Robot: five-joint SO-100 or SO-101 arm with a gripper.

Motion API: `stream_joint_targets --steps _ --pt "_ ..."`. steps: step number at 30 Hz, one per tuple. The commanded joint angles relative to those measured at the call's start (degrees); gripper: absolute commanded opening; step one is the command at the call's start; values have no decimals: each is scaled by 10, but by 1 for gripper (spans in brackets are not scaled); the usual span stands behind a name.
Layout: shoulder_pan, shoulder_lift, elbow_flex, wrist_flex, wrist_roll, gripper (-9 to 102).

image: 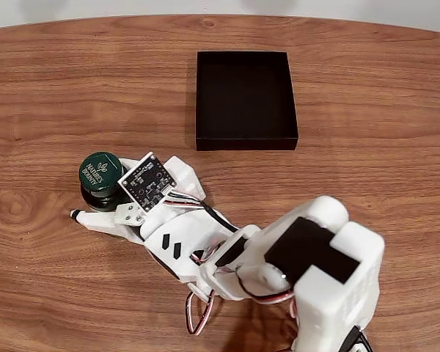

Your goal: Pick up the pill bottle and place it in the black box.

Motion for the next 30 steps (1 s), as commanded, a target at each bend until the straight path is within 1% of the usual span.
stream_joint_targets --steps 1,9,12,17,22,25,27,30 --pt "-9 4 -38 -21 -8 28" --pt "-20 3 -47 -13 -23 15" --pt "-23 24 -36 -4 -23 13" --pt "-10 111 -10 51 -22 13" --pt "33 214 7 113 -15 12" --pt "68 260 11 134 -15 12" --pt "94 279 13 136 -18 12" --pt "142 293 18 118 -33 12"
